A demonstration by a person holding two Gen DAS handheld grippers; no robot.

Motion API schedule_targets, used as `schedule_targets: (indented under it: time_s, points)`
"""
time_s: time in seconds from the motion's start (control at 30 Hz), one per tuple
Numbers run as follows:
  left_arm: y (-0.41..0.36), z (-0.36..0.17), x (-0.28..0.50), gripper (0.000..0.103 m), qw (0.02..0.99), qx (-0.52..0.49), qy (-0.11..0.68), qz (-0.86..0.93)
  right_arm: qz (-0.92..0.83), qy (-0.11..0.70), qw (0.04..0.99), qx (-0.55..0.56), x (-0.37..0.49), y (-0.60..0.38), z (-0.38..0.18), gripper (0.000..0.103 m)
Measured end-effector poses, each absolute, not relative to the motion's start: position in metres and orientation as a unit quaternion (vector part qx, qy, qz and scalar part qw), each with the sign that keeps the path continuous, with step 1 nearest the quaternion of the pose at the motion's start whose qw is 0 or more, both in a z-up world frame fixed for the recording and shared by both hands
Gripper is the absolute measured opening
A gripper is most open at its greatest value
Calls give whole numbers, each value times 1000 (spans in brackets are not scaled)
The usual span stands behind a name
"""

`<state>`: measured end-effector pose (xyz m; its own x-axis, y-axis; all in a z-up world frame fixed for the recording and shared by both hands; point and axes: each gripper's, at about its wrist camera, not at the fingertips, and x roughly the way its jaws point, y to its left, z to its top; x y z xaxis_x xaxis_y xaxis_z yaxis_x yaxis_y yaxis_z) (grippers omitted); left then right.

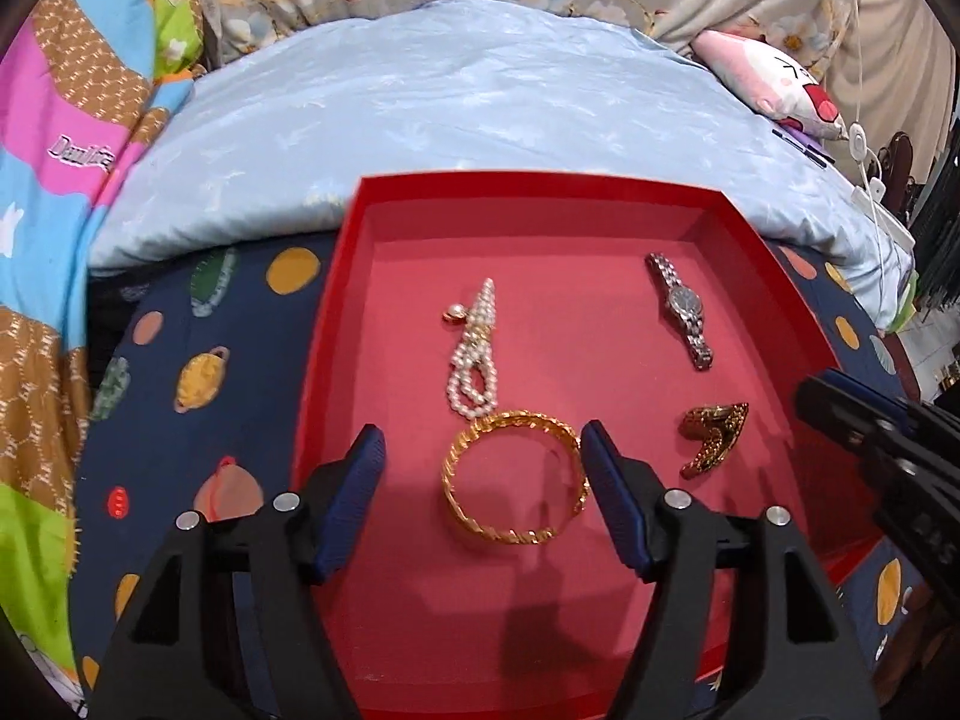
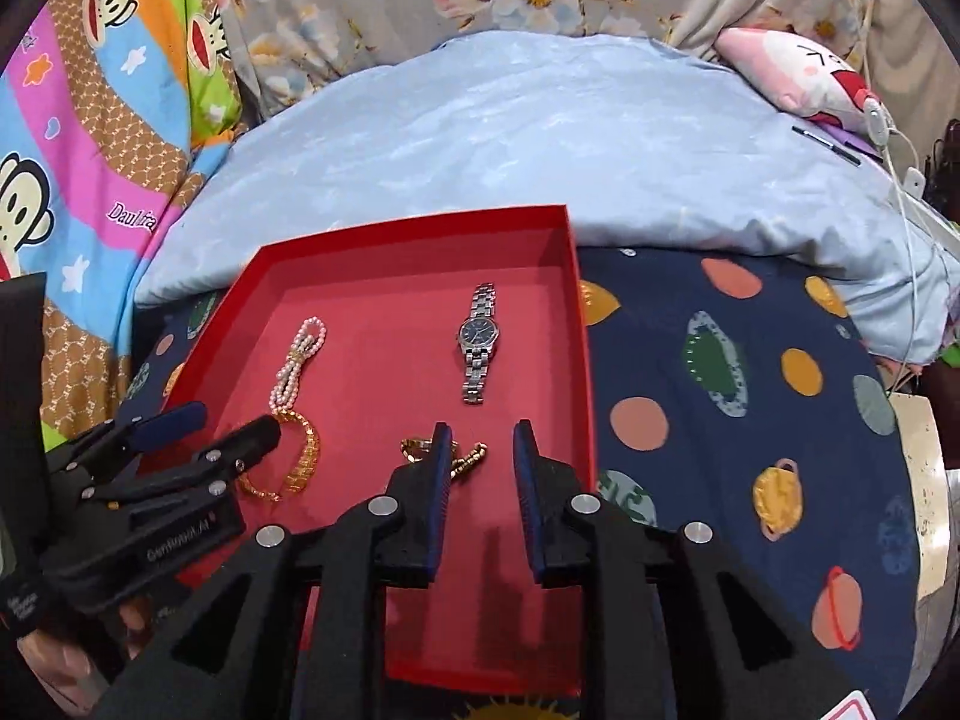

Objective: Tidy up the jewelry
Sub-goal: 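Carry both into the red tray and open both grippers, then move both open grippers back over the remaining jewelry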

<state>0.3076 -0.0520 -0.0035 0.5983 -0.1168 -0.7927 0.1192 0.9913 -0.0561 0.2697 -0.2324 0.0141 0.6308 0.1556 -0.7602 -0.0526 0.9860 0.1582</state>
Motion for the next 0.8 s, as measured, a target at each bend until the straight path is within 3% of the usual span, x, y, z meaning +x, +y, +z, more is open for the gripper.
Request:
schedule_targets:
  time_s: [0.4,0.5,0.8]
  points:
    - [-3,56,239,69,920,-39,387,-44,86,384,914,98,189,-236,53,21]
    - [6,59,215,70,922,-30,385,-31,86,377,917,98,162,-234,59,27]
    - [14,40,129,70,912,-16,410,-28,79,395,912,81,82,-220,43,31]
